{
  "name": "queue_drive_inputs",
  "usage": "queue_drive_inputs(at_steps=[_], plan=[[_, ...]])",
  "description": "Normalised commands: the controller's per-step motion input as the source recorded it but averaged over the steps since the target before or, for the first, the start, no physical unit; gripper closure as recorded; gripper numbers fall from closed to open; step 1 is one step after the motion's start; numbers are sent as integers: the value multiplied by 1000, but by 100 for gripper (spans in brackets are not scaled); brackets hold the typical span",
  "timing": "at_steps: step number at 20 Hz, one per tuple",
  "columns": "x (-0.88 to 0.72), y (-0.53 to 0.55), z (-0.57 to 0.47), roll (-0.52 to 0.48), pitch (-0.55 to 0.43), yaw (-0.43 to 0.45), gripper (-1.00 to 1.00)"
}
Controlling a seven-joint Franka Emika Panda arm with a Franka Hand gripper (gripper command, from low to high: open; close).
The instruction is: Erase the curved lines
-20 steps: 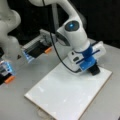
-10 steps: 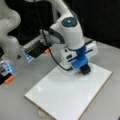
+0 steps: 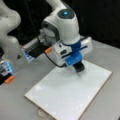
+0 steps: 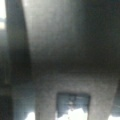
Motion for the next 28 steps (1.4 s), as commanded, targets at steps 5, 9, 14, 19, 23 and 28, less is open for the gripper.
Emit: queue_drive_inputs(at_steps=[5,9,14,19,23,28], plan=[[39,-355,187,-148,95,325,100],[98,-457,214,-123,98,408,100],[152,-560,230,-132,96,429,100],[171,-496,149,-106,123,397,100],[170,-360,36,-74,132,355,100],[164,-408,33,-82,123,289,100]])
